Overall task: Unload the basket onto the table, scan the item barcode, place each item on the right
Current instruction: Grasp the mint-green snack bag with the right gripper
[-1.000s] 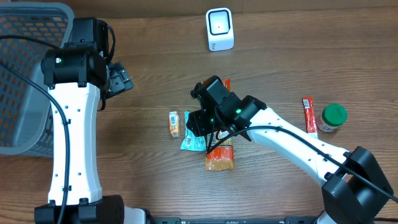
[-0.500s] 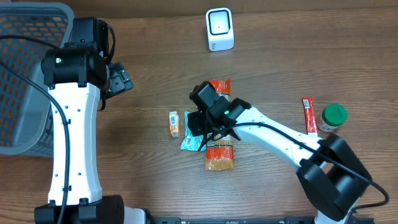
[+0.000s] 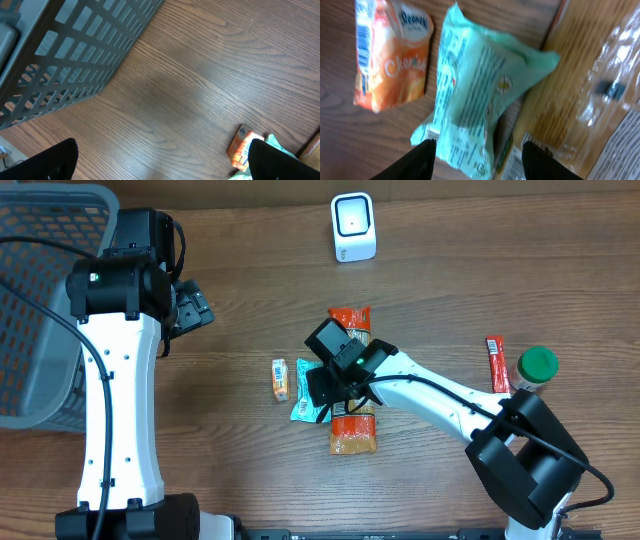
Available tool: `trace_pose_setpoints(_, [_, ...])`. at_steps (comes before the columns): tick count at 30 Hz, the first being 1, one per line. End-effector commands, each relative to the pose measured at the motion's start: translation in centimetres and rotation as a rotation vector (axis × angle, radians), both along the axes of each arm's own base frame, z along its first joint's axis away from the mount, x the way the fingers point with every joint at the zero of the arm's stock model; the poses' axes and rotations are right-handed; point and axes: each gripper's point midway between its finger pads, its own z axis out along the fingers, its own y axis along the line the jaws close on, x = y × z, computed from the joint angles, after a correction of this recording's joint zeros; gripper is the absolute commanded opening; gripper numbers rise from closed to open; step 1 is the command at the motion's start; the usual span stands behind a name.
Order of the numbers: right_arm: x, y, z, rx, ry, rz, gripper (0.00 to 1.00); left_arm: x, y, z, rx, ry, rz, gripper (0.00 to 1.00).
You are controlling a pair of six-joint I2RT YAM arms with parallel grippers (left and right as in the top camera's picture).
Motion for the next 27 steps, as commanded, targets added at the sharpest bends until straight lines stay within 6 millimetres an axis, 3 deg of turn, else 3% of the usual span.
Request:
trace_pose_setpoints(1, [-0.1, -0.2, 0.1, 0.03, 0.051, -0.014, 0.6, 0.1, 0.3, 0.0, 0.016, 0.011, -0.01, 1.0])
trace_pose_setpoints(11, [1.5, 0.7, 0.8, 0.073, -0.019, -0.017, 0.61, 0.1, 0.3, 0.0, 0.016, 0.011, -0.01, 1.0])
trace_pose_setpoints(17, [2.6, -0.1, 0.6, 0.0, -0.102, -0.051, 0.6, 0.1, 0.3, 0.0, 0.016, 0.011, -0.01, 1.0])
trace_pose_setpoints(24, [2.5, 0.5, 0.7, 0.013, -0.113, -0.041, 0.59, 0.1, 0.3, 0.0, 0.016, 0.011, -0.01, 1.0])
trace_pose_setpoints(27, [2.1, 1.1, 0.5, 0.016, -0.115, -0.026, 0.52, 0.1, 0.3, 0.0, 0.016, 0.011, -0.01, 1.0])
